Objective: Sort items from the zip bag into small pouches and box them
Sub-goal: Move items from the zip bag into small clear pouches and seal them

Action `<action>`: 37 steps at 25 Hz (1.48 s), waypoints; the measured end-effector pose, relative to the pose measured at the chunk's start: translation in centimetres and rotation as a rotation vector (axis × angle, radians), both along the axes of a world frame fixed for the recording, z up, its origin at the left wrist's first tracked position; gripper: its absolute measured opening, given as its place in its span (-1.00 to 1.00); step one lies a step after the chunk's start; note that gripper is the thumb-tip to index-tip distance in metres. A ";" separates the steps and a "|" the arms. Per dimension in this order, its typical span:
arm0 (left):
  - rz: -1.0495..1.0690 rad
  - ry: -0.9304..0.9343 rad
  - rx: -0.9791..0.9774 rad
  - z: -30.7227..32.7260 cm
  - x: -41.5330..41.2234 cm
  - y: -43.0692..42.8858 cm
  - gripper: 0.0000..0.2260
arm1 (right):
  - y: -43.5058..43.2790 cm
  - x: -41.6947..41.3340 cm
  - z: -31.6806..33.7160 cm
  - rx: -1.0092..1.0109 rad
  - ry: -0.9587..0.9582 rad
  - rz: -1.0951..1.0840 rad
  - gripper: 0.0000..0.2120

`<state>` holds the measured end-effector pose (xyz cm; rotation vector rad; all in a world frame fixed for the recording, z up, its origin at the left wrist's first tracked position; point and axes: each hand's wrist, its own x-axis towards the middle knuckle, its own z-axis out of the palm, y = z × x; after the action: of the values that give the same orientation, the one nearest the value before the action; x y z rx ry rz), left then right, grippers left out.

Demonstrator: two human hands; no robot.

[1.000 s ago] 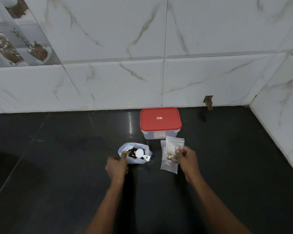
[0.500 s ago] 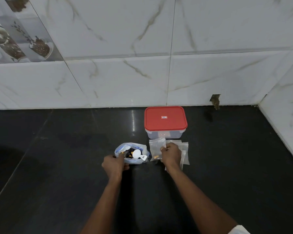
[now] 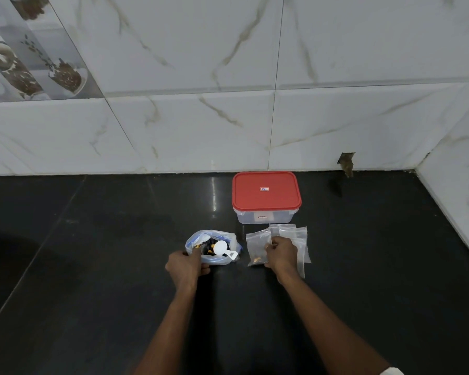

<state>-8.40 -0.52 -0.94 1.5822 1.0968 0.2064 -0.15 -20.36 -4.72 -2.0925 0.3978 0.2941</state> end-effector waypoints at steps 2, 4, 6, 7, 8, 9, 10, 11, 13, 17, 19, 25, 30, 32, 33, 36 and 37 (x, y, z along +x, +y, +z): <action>-0.001 -0.004 -0.005 0.1 0.0 -0.1 -0.82 | -0.1 0.0 0.0 0.008 -0.020 -0.005 -0.90; 0.008 -0.009 -0.011 0.2 0.2 -0.3 -0.85 | 0.2 -0.1 0.3 0.010 -0.013 0.004 -0.92; 0.013 -0.011 -0.012 0.1 0.2 -0.4 -0.86 | 0.8 -0.4 0.7 -0.031 -0.019 0.038 -0.89; 0.015 -0.009 -0.013 0.1 0.2 -0.4 -0.86 | 1.0 -0.5 1.1 -0.081 -0.041 0.072 -0.84; 0.015 -0.008 -0.015 0.1 0.2 -0.4 -0.86 | 1.1 -0.7 1.4 -0.148 -0.076 0.118 -0.79; 0.017 -0.012 -0.017 0.1 0.3 -0.4 -0.85 | 1.3 -1.0 1.6 -0.227 -0.112 0.172 -0.72; 0.020 -0.018 -0.021 0.1 0.2 -0.4 -0.84 | 1.3 -1.5 1.8 -0.321 -0.146 0.230 -0.64; 0.023 -0.023 -0.022 0.1 0.2 -0.5 -0.84 | 1.3 -2.1 1.9 -0.432 -0.195 0.284 -0.57; 0.022 -0.020 -0.023 0.1 0.1 -0.6 -0.86 | 1.2 -3.4 1.7 -0.633 -0.364 0.385 -0.56; 0.023 -0.014 -0.035 0.2 0.0 -0.6 -0.89 | 1.0 -5.2 -0.2 -0.691 -0.445 0.592 -0.68; 0.024 -0.015 -0.042 0.4 0.0 -0.7 -0.88 | 0.9 -6.0 -0.8 -0.714 -0.470 0.578 -0.65; 0.065 -0.015 -0.064 0.7 0.0 -0.5 -0.84 | 0.8 -7.1 -1.9 -0.726 -0.562 0.589 -0.45; 0.062 -0.015 -0.082 1.1 -0.3 -0.8 -0.69 | -0.1 -6.2 -1.5 -0.702 -0.572 0.516 -0.58; 0.086 -0.011 -0.053 1.3 -0.7 -1.0 -0.56 | -1.7 -5.2 0.2 -0.695 -0.448 0.339 -0.62; 0.104 -0.008 -0.020 1.5 -1.0 -1.3 -0.51 | -2.7 -4.9 0.9 -0.709 -0.386 0.261 -0.65; 0.145 -0.012 0.066 2.5 -2.3 -2.2 -0.47 | -5.3 -4.3 1.5 -0.679 -0.193 0.146 -0.51; 0.150 -0.011 0.083 2.8 -2.8 -2.6 -0.50 | -5.8 -4.2 1.3 -0.648 -0.160 0.125 -0.47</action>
<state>-11.16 -3.17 1.89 1.5708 1.2124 0.3643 -4.32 -26.20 -3.43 -2.7600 0.2878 0.0667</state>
